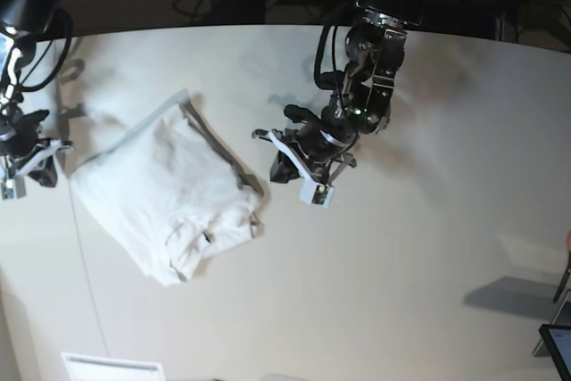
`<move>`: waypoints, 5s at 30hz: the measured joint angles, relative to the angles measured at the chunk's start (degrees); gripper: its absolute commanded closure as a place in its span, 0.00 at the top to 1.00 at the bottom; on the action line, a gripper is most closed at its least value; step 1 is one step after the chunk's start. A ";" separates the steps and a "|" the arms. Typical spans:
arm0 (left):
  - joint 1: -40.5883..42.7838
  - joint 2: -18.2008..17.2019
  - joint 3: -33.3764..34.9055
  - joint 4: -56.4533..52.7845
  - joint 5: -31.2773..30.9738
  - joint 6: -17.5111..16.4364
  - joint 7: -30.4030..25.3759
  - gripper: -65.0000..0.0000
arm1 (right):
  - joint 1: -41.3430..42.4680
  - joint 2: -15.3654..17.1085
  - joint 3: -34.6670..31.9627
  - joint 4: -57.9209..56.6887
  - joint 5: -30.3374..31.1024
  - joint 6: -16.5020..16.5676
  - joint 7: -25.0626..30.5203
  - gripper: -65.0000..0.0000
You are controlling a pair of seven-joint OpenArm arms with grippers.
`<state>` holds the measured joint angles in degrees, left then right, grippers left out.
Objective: Fold the T-shirt properly
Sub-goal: 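Release the left gripper and lift it away from the bundle, then grasp the bundle's corner with the right gripper, then lift and pull the bundle corner with the right gripper to reposition it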
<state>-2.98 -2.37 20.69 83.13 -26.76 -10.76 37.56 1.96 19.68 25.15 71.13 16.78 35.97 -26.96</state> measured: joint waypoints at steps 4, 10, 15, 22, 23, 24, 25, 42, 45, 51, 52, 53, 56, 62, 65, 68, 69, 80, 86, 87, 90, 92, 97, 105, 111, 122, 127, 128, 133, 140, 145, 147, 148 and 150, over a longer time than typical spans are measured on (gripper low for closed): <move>-4.96 1.53 -0.24 -4.20 0.13 0.07 -1.18 0.00 | 1.97 0.90 -5.01 -2.99 0.09 0.00 0.31 0.00; -10.25 4.70 -0.17 -13.07 0.22 0.13 -0.72 0.00 | 1.11 -0.98 -7.98 -2.89 0.02 -0.68 2.34 0.00; -14.53 6.73 -0.13 -18.86 0.31 0.26 -5.95 0.00 | -3.17 -1.46 -8.20 -0.24 1.36 -0.63 4.33 0.00; -19.67 7.32 3.58 -28.11 0.02 0.28 -10.75 0.00 | -10.34 -1.46 -7.91 5.95 2.34 -0.50 5.05 0.00; -20.28 7.48 3.98 -28.94 0.04 0.24 -11.54 0.00 | -11.10 -1.46 -7.93 6.84 2.25 -0.66 4.96 0.00; -20.96 7.54 3.98 -29.70 0.00 0.24 -12.74 0.00 | -11.96 -1.66 -7.91 8.02 2.16 -0.70 4.42 0.00; -21.44 7.61 3.80 -30.03 -0.02 0.24 -13.29 0.00 | -12.85 -1.95 -7.87 9.05 2.12 -0.81 4.42 0.00; -15.67 0.15 -3.72 -19.65 -0.63 -0.26 -14.97 0.00 | -18.01 -3.69 5.44 19.45 -0.20 -0.72 0.87 0.00; -9.07 -2.99 -6.80 -12.79 -0.24 0.13 -10.73 0.00 | -13.40 -0.83 5.25 19.47 0.02 0.07 1.29 0.01; 4.02 -6.38 -12.26 0.17 -0.20 0.00 -9.53 0.00 | -4.17 0.07 -2.95 19.23 0.07 0.22 -1.73 0.20; 6.21 -6.84 -13.27 1.88 -0.28 -0.15 -9.29 0.00 | -2.21 0.42 -5.44 18.71 0.55 0.81 -3.17 0.24; 8.17 -7.26 -14.25 3.45 -0.26 -0.07 -9.07 0.00 | -0.26 1.01 -7.82 17.75 0.96 0.70 -4.42 0.27; 13.20 -7.93 -17.51 6.82 0.31 0.59 -8.92 0.00 | 5.33 1.84 -14.36 14.78 0.44 -0.02 -8.17 0.31; 16.57 -7.65 -18.69 8.63 -0.07 -0.13 -9.40 0.00 | 6.16 1.40 -24.85 14.34 0.46 0.46 -11.10 0.31; 16.72 -7.93 -18.88 8.68 -0.07 -0.07 -9.75 0.00 | 8.50 1.09 -27.06 12.33 0.96 0.48 -11.13 0.32; 16.81 -7.89 -18.62 8.85 -0.09 0.07 -9.75 0.00 | 13.03 1.20 -27.36 6.73 0.72 -0.24 -10.69 0.46; 16.76 -7.67 -18.43 8.92 -0.09 0.07 -9.75 0.00 | 14.32 1.55 -27.21 4.90 0.57 -0.24 -10.71 0.53; 16.61 -7.48 -18.27 8.85 -0.07 0.02 -9.53 0.00 | 11.93 -0.04 -31.50 11.21 -0.20 0.22 -15.52 0.65; 16.57 -7.45 -18.29 8.85 -0.04 -0.07 -9.53 0.00 | 12.33 -2.19 -38.64 14.21 0.85 0.15 -15.63 0.58; 16.59 -7.37 -18.27 8.85 -0.07 -0.13 -9.53 0.00 | 12.31 -2.64 -38.97 14.05 0.90 0.04 -15.85 0.58; 16.63 -7.37 -18.29 8.85 -0.04 -0.09 -9.55 0.00 | 13.07 -4.55 -38.99 13.60 0.24 -0.02 -16.57 0.58; 16.65 -7.34 -18.27 8.85 -0.07 -0.11 -9.53 0.00 | 14.21 -5.46 -38.99 13.00 0.68 0.00 -16.46 0.58; 16.76 -7.34 -18.29 8.85 -0.20 -0.11 -9.75 0.00 | 18.38 -7.80 -40.35 6.88 0.70 -0.07 -16.55 0.58; 16.81 -6.56 -18.29 8.85 -0.24 -0.13 -9.77 0.00 | 21.86 -10.91 -40.28 -0.46 0.39 -1.60 -16.63 0.58; 16.79 -6.69 -18.29 8.85 -0.22 -0.11 -9.77 0.00 | 23.02 -11.93 -40.30 -4.39 0.44 -2.40 -16.26 0.58; 16.81 -6.67 -18.29 8.85 -0.24 -0.11 -9.77 0.00 | 25.27 -11.69 -40.28 -11.69 0.48 -2.45 -13.64 0.57; 16.81 -6.69 -18.29 8.85 -0.24 -0.13 -9.77 0.00 | 25.31 -11.72 -40.28 -11.67 0.46 -2.43 -13.64 0.42; 16.79 -6.69 -18.29 8.85 -0.24 -0.13 -9.77 0.00 | 25.31 -11.74 -40.28 -11.67 0.52 -2.40 -13.62 0.32; 16.79 -6.69 -18.29 8.85 -0.24 -0.13 -9.77 0.00 | 25.31 -11.85 -40.28 -11.63 0.85 -2.40 -13.64 0.01; 16.74 -6.67 -18.29 8.85 -0.22 -0.13 -9.75 0.00 | 25.27 -11.80 -40.13 -9.94 0.61 -2.40 -14.58 0.00; 16.31 -6.67 -18.29 7.43 -0.46 -0.15 -10.67 0.00 | 25.29 -11.65 -40.02 -4.92 0.59 -2.43 -17.86 0.00; 16.22 -6.67 -18.34 6.88 -0.68 -0.20 -11.47 0.00 | 25.24 -11.65 -40.02 -2.36 0.55 -2.43 -19.45 0.00; 16.17 -6.67 -18.34 6.84 -0.66 -0.17 -11.47 0.00 | 25.29 -11.65 -40.02 -1.44 0.42 -2.47 -19.56 0.00; 16.15 -6.69 -18.34 6.84 -0.68 -0.20 -11.50 0.00 | 25.51 -11.63 -40.00 -0.70 0.48 -2.60 -19.50 0.00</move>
<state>13.17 -9.06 2.35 89.97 -27.44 -10.96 26.06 27.46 8.05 -14.85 70.43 17.26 33.36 -46.46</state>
